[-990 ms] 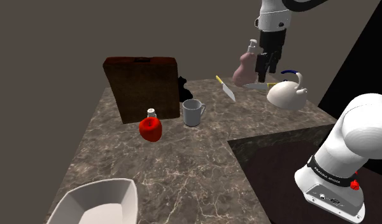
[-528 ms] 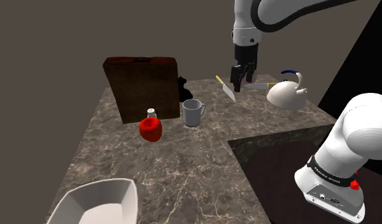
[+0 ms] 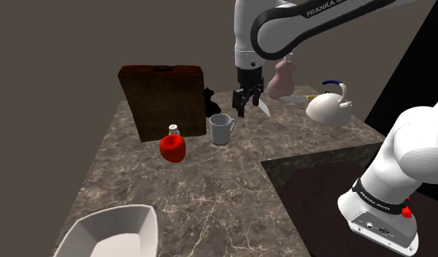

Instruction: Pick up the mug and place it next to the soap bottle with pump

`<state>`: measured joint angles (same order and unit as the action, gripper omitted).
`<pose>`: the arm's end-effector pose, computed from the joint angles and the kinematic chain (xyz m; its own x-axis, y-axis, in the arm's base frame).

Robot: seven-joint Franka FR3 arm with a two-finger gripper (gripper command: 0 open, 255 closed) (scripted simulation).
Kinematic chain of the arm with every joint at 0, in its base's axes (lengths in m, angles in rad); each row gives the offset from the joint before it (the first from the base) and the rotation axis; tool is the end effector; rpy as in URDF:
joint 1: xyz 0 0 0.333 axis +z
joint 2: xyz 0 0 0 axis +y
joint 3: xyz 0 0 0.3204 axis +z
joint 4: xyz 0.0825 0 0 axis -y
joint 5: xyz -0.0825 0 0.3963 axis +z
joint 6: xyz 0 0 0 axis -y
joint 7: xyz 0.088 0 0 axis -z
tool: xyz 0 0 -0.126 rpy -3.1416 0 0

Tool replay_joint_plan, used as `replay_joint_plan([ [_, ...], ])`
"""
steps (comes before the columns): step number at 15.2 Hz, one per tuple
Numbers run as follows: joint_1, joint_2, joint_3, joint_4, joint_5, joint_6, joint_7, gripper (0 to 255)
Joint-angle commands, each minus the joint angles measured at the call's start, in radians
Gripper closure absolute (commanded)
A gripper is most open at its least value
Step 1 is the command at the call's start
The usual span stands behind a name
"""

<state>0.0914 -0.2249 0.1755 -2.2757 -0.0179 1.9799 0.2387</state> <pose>0.4609 0.1259 0.4204 0.9978 0.0280 -0.0594 0.0322 -0.9970 0.0708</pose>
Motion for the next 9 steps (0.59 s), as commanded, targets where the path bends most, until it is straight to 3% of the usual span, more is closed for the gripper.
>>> replay_joint_plan([
  [1, 0.007, 0.066, 0.017, 0.039, -0.009, 0.038, 0.024, 0],
  [9, 0.049, 0.343, 0.067, 0.243, -0.083, 0.139, 0.132, 0],
])
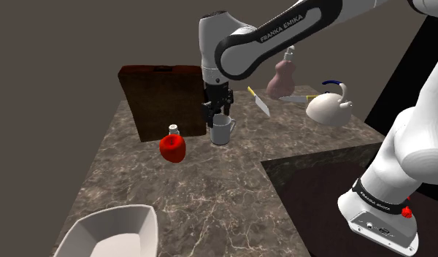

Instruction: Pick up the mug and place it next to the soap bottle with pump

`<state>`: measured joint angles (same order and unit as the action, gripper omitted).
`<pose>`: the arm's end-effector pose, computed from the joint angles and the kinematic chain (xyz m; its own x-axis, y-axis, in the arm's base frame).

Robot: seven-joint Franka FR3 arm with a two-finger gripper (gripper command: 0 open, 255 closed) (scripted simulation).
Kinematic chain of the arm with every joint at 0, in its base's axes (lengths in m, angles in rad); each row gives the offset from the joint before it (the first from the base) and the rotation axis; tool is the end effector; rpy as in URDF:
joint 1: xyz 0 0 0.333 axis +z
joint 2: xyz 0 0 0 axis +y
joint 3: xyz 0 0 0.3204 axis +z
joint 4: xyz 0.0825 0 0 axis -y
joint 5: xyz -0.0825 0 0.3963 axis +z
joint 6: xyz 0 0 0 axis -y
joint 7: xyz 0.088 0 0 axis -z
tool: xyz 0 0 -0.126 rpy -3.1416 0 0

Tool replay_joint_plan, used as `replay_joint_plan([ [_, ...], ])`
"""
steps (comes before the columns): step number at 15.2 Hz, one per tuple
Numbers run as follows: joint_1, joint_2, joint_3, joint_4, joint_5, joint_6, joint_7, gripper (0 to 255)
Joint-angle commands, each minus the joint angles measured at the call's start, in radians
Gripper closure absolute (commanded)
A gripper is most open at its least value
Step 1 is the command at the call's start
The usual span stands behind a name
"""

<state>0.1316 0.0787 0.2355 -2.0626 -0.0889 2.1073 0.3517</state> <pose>0.5337 0.1980 0.3737 0.9981 0.0612 -0.0112 0.0618 -0.9960 0.0644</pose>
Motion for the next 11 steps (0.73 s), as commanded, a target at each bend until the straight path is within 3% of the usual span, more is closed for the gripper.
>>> replay_joint_plan([
  [1, 0.011, 0.047, 0.007, 0.037, -0.015, 0.014, 0.022, 0],
  [8, 0.014, 0.094, -0.001, -0.011, -0.034, 0.107, 0.035, 0],
  [11, 0.016, 0.094, -0.003, -0.011, -0.034, 0.107, 0.035, 0],
])
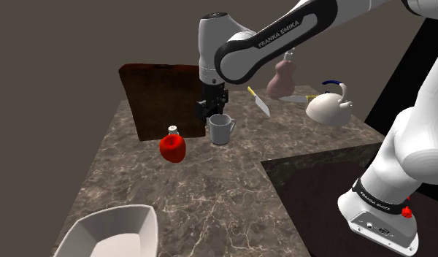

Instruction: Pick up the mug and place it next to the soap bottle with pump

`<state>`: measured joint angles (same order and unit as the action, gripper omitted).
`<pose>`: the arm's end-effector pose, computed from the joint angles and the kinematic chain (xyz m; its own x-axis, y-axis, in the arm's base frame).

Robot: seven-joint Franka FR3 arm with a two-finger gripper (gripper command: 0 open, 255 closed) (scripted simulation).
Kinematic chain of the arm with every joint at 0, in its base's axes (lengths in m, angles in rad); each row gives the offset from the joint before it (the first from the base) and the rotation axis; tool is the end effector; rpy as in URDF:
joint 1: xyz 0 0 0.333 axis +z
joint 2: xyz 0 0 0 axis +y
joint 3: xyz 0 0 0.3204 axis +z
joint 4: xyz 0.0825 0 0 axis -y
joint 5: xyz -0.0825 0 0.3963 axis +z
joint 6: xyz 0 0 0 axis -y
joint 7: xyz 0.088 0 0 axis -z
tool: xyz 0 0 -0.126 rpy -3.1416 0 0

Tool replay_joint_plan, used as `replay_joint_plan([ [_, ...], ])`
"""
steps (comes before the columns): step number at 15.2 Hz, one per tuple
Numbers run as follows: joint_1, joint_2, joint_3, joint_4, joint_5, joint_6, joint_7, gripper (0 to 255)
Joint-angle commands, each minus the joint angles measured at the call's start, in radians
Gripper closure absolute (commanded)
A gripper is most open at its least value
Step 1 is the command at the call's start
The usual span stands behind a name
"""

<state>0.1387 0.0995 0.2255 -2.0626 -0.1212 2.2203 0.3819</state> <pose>0.5484 0.2014 0.3721 0.9951 0.0529 0.0836 0.0487 -0.9975 0.0510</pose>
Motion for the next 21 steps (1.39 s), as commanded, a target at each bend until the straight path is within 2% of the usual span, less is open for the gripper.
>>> replay_joint_plan([
  [1, 0.009, 0.073, 0.007, -0.011, -0.002, -0.006, 0.005, 0],
  [5, 0.011, 0.073, 0.004, -0.011, -0.001, -0.006, 0.004, 0],
  [6, 0.010, 0.045, 0.005, -0.028, 0.008, -0.016, -0.002, 255],
  [9, 0.014, 0.075, 0.006, 0.010, -0.001, -0.025, 0.007, 255],
  [10, 0.011, 0.055, 0.005, -0.012, 0.005, -0.023, -0.001, 255],
  [12, 0.009, 0.089, 0.001, 0.031, -0.004, -0.033, -0.004, 255],
  [14, 0.023, 0.074, 0.013, 0.009, -0.005, -0.027, 0.023, 255],
  [15, 0.013, 0.073, 0.002, -0.011, -0.001, -0.006, 0.004, 255],
  [21, 0.014, 0.032, 0.002, 0.023, 0.016, -0.079, -0.011, 255],
])
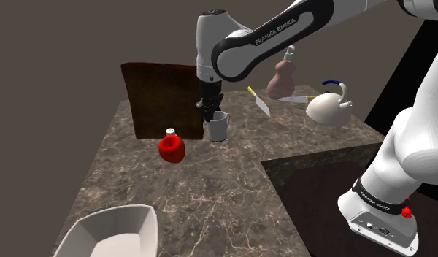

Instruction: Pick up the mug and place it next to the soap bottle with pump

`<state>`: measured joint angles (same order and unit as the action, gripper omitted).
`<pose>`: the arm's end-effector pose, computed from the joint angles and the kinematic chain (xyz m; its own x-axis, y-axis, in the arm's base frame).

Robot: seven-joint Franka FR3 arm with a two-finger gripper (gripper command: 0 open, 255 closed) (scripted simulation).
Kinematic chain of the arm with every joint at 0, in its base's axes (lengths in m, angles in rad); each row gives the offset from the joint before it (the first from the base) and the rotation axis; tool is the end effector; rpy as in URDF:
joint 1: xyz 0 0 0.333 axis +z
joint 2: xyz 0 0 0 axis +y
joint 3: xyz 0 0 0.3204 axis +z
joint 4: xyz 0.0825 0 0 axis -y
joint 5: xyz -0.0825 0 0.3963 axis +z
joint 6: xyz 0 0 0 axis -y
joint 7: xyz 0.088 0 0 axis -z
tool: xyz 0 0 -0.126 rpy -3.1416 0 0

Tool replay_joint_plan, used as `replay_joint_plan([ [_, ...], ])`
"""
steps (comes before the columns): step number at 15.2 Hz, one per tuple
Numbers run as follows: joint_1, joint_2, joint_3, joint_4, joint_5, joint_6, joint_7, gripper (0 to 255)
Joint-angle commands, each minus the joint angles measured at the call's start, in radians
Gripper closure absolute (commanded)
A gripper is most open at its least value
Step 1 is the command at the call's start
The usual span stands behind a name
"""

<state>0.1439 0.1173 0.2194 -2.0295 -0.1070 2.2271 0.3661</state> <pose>0.5582 0.2048 0.3781 0.9934 0.0577 0.0993 0.0549 -0.9980 0.0309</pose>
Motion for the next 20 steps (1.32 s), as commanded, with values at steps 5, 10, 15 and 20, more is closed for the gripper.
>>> replay_joint_plan([
  [5, 0.008, -0.014, 0.009, 0.025, 0.013, -0.147, -0.005, 255],
  [10, 0.008, -0.038, 0.010, 0.064, 0.022, -0.210, -0.014, 255],
  [15, 0.007, -0.057, 0.010, 0.110, 0.029, -0.274, -0.021, 255],
  [20, 0.007, -0.071, 0.011, 0.161, 0.034, -0.338, -0.027, 255],
])
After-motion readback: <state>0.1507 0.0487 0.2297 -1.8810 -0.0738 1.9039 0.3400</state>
